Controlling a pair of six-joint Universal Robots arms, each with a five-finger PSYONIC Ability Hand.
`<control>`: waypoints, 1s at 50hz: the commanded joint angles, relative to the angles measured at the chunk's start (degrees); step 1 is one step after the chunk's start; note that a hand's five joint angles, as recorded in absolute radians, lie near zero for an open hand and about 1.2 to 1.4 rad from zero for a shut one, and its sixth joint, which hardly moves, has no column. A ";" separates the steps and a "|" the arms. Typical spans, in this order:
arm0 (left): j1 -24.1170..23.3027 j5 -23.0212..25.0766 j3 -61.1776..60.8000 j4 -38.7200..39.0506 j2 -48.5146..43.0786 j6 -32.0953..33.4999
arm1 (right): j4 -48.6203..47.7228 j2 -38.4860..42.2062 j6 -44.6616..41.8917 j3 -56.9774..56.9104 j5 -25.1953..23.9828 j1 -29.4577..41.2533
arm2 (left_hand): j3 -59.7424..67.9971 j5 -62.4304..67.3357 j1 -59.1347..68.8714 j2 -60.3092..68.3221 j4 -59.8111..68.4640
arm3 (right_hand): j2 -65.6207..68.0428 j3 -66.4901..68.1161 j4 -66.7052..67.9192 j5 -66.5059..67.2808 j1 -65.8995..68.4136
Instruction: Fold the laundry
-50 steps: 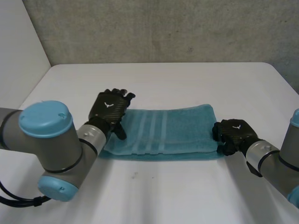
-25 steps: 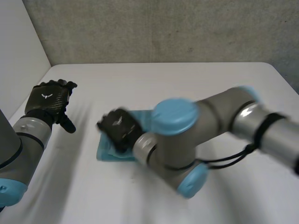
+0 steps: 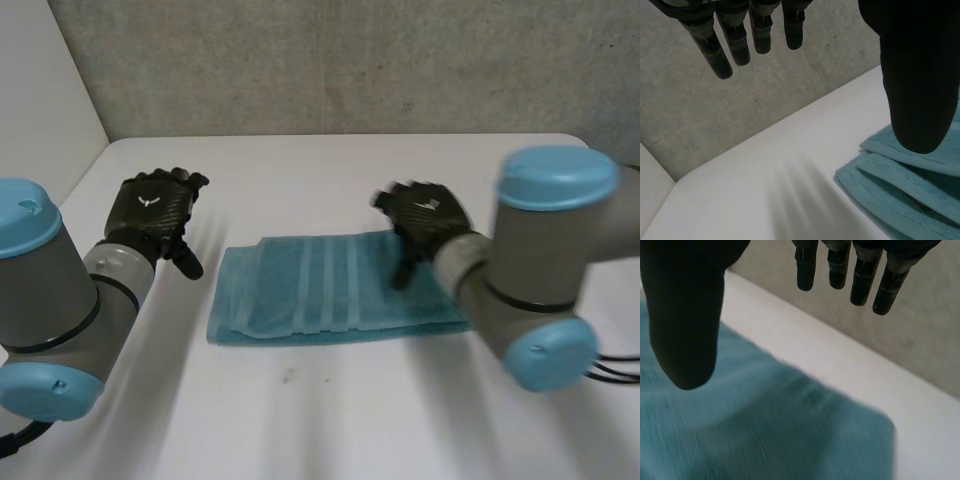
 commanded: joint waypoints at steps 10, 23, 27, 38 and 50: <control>-0.66 0.06 -1.59 0.39 -0.72 -0.50 | -13.61 -5.51 -10.20 26.53 -13.25 -18.36 | -1.58 -1.93 -1.12 -1.04 -0.96 | 18.20 18.62 17.56 17.12 18.83; -0.66 0.06 -2.38 0.47 -0.72 -0.50 | -20.11 -2.87 -10.64 27.77 -12.64 -18.97 | -1.58 -1.93 -1.12 -1.04 -0.96 | 67.15 67.57 66.51 66.08 67.78; -0.66 0.06 -2.38 0.47 -0.54 -0.50 | -21.52 -3.14 -10.82 26.89 -12.37 -19.24 | -1.58 -1.93 -1.12 -1.04 -0.96 | 67.26 67.68 66.61 66.18 67.89; -0.39 -0.12 -2.38 0.47 0.16 -0.50 | -13.17 -1.73 -13.46 4.47 -11.23 -2.80 | -1.75 -2.10 -1.29 -1.21 -1.12 | 67.26 67.68 66.61 66.18 67.89; 1.54 -0.20 -2.20 -0.14 1.83 -1.64 | -2.28 21.89 -14.16 -18.81 -13.07 20.30 | -2.42 -2.77 -1.97 -1.88 -1.80 | 67.26 67.68 66.61 66.18 67.89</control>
